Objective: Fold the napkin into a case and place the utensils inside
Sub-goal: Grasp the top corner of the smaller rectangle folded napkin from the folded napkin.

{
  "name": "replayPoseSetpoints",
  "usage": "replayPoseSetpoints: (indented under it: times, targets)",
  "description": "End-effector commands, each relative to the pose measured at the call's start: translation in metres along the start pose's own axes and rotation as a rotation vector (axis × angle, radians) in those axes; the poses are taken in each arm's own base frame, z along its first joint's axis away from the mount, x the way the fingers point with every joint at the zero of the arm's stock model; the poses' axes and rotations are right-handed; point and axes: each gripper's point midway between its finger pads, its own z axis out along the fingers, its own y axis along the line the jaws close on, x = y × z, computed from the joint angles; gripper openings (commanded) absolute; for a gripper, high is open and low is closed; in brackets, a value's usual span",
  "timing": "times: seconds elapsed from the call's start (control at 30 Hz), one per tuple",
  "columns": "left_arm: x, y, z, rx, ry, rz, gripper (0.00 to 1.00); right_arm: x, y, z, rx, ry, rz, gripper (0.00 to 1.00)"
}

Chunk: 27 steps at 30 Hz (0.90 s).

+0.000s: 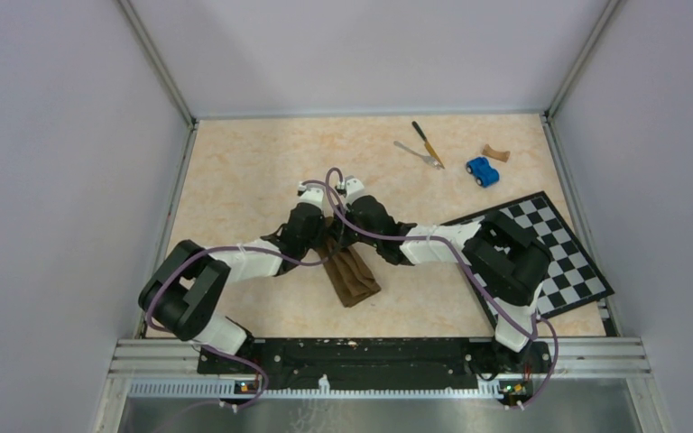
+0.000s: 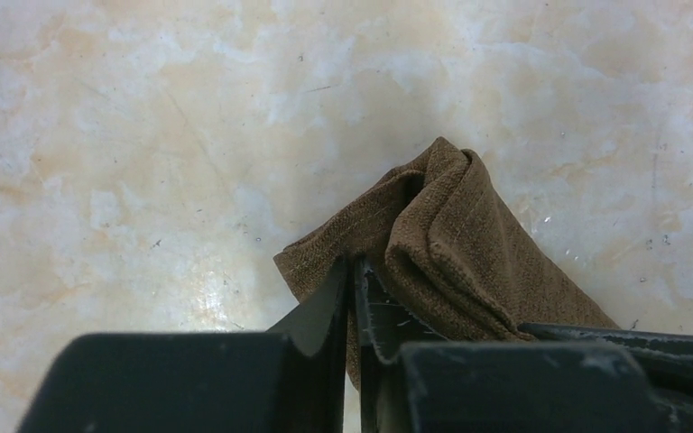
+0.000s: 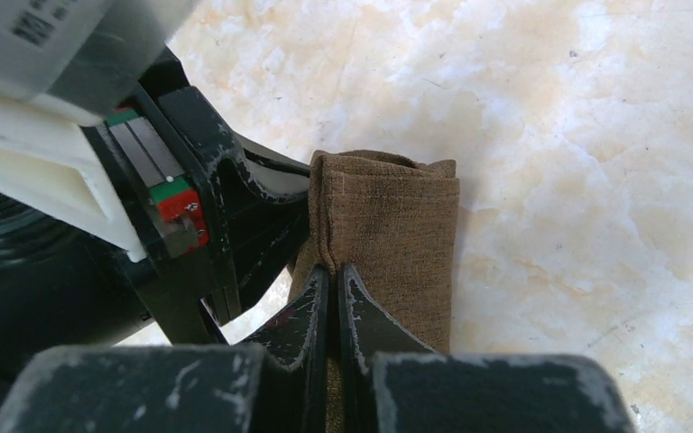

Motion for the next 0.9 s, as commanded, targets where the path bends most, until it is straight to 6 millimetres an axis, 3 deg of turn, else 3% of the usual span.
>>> replayPoseSetpoints:
  times: [0.0, 0.17, 0.63, 0.87]
  targets:
    - [-0.029, -0.004, -0.010, 0.018, -0.099, -0.030, 0.04, -0.023, 0.020, -0.005, -0.071, -0.043, -0.014, 0.00]
    - [-0.039, -0.006, -0.021, 0.056, -0.167, -0.081, 0.00, -0.005, 0.027, 0.001, -0.085, 0.035, -0.024, 0.00]
    - [-0.041, -0.006, -0.032, 0.126, -0.220, -0.158, 0.00, 0.041, 0.012, 0.016, 0.002, 0.210, 0.009, 0.00]
    - [-0.038, -0.011, -0.033, 0.166, -0.213, -0.186, 0.00, 0.041, 0.013, 0.033, 0.016, 0.220, 0.029, 0.00]
